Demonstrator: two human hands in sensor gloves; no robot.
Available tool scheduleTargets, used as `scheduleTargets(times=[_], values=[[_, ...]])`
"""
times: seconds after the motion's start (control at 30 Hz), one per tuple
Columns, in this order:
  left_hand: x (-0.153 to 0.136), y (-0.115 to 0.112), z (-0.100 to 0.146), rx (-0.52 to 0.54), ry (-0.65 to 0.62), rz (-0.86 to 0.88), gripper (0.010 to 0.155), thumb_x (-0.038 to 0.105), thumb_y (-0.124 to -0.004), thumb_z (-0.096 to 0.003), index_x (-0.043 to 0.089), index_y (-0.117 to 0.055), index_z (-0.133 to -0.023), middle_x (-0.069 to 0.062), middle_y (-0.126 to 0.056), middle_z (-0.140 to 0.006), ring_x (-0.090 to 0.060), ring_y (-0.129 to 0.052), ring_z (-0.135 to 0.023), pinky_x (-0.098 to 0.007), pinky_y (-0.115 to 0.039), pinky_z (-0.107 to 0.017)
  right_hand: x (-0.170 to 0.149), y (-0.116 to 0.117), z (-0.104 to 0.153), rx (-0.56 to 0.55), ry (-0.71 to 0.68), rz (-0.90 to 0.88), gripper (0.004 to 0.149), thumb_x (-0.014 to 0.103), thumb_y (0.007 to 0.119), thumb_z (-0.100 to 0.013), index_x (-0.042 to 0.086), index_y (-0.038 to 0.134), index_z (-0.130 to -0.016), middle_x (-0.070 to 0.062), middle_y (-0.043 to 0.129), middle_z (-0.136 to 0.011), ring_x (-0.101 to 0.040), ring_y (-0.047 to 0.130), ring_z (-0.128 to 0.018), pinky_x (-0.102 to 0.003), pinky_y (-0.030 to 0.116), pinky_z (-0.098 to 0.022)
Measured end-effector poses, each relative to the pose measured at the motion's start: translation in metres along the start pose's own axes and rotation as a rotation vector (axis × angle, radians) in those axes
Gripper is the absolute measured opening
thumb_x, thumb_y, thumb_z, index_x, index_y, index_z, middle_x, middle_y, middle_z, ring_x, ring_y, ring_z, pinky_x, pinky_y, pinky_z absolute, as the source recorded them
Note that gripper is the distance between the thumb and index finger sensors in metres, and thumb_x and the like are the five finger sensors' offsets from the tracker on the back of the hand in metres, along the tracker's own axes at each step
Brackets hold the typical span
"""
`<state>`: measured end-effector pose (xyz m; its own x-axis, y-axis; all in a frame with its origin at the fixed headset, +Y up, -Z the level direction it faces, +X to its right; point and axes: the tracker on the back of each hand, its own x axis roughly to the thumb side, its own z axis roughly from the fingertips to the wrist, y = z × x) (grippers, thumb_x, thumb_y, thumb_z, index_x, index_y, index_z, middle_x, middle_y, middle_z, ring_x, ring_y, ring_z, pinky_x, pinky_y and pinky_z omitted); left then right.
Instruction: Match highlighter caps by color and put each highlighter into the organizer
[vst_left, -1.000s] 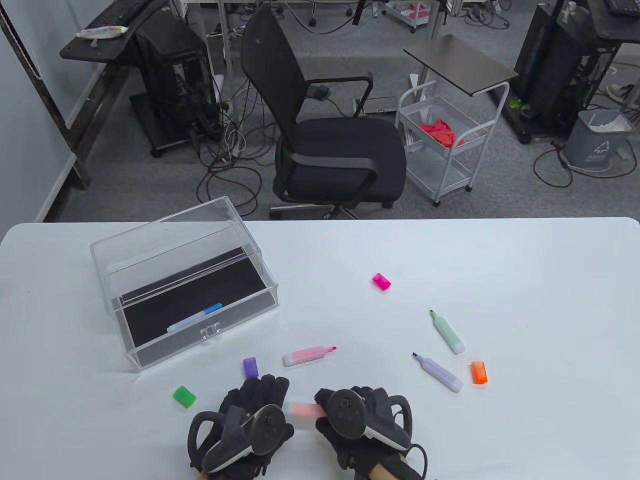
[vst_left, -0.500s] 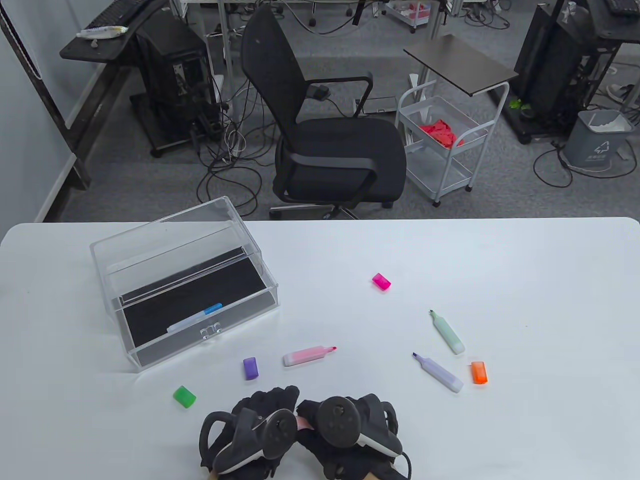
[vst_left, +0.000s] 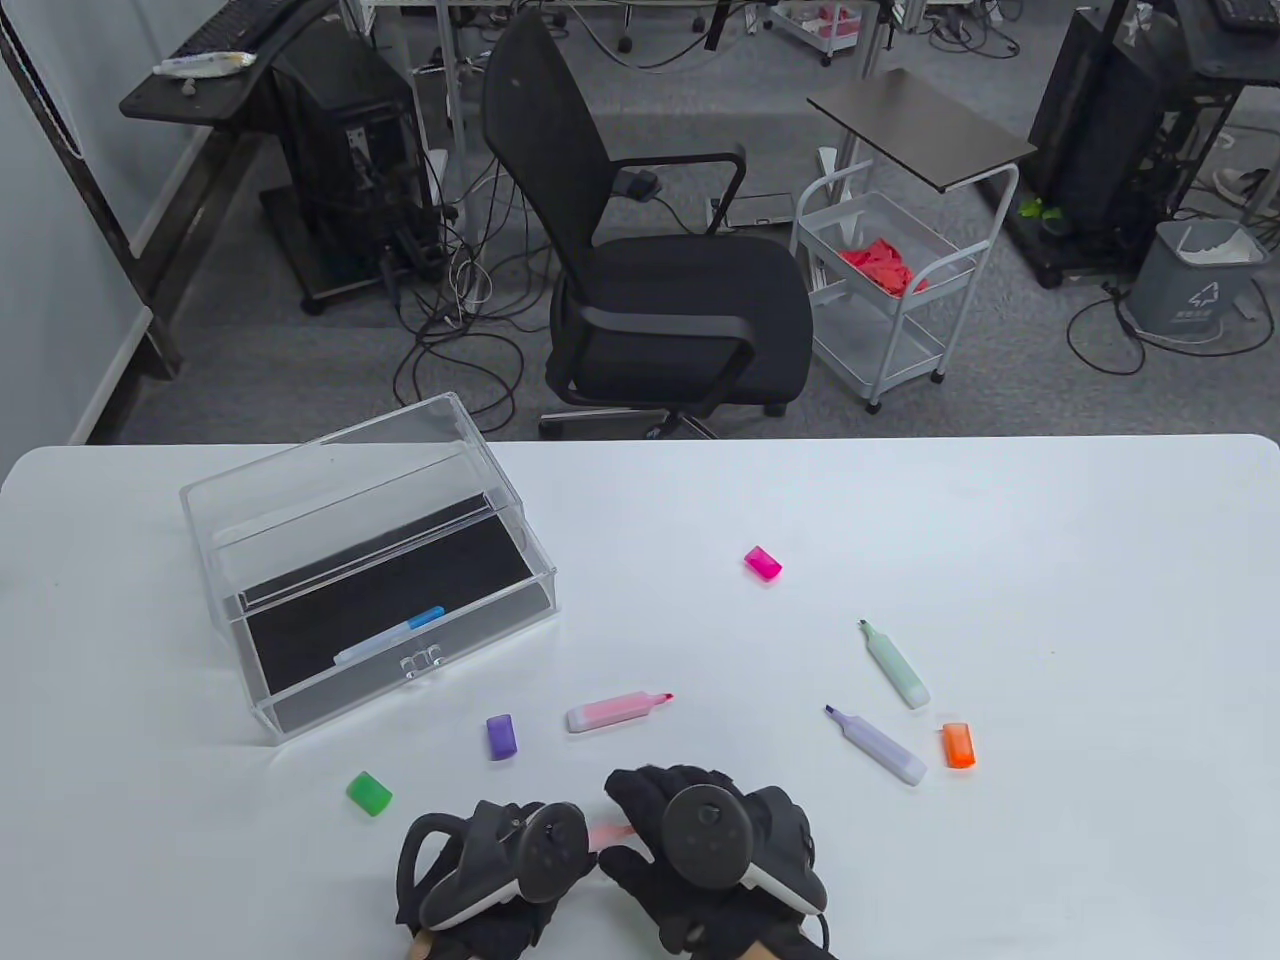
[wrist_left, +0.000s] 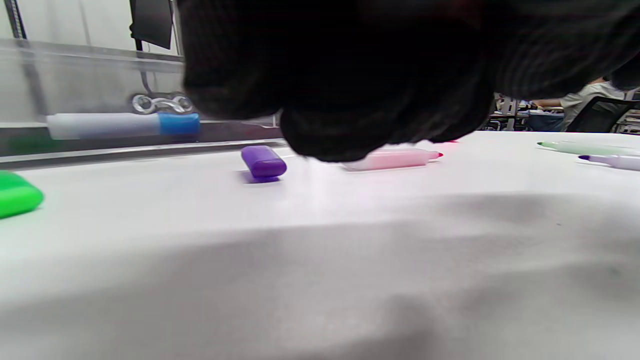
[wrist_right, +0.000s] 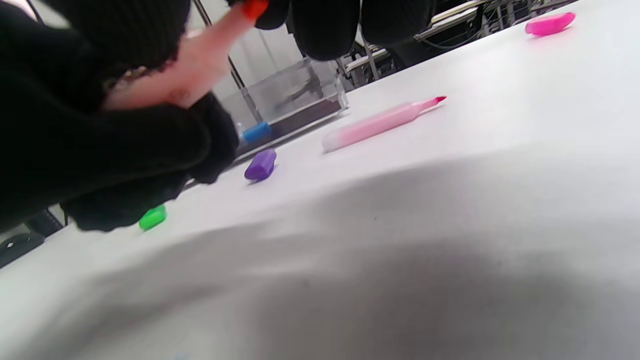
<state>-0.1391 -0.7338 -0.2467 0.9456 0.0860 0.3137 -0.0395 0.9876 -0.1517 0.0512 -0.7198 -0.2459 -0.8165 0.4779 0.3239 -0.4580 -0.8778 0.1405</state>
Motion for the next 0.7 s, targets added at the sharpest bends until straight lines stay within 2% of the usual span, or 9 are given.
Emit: scheduleTargets(times=[0.1,0.3,0.43,0.7], values=[[-0.007,0.000,-0.002,0.000,0.027,0.008,0.051,0.060,-0.072,-0.0416,0.032,-0.078,-0.084,0.016,-0.093,-0.053,-0.009,-0.103,-0.033,-0.031,-0.090,-0.032,-0.006,-0.014,-0.002,-0.046,0.052,0.026,0.071,0.047,0.080,-0.040,0.028,0.050,-0.102,-0.012,0.049,-0.111,-0.043,0.045,-0.102,-0.070,0.034,-0.070],[-0.019,0.000,-0.003,0.002,0.078,0.017,0.051,0.060,-0.071,-0.0418,0.032,-0.078,-0.085,0.016,-0.093,-0.053,-0.009,-0.103,-0.033,-0.031,-0.090,-0.032,-0.031,-0.050,-0.009,-0.172,0.161,0.176,0.070,0.045,0.081,-0.040,0.029,0.050,-0.101,-0.011,0.045,-0.112,-0.043,0.043,-0.103,-0.070,0.032,-0.071],[-0.025,0.000,-0.004,0.004,0.102,0.021,0.052,0.060,-0.071,-0.0418,0.032,-0.078,-0.085,0.016,-0.093,-0.053,-0.009,-0.103,-0.033,-0.031,-0.090,-0.032,-0.058,-0.078,-0.011,-0.214,0.266,0.288,0.071,0.046,0.080,-0.040,0.030,0.049,-0.101,-0.011,0.045,-0.112,-0.043,0.044,-0.103,-0.070,0.033,-0.071],[-0.029,0.002,-0.003,0.015,0.122,0.024,0.052,0.060,-0.071,-0.0419,0.032,-0.078,-0.085,0.016,-0.094,-0.053,-0.009,-0.103,-0.033,-0.031,-0.090,-0.032,-0.123,-0.122,-0.005,-0.275,0.520,0.360,0.070,0.046,0.081,-0.040,0.029,0.051,-0.101,-0.011,0.049,-0.111,-0.042,0.049,-0.101,-0.069,0.034,-0.071]])
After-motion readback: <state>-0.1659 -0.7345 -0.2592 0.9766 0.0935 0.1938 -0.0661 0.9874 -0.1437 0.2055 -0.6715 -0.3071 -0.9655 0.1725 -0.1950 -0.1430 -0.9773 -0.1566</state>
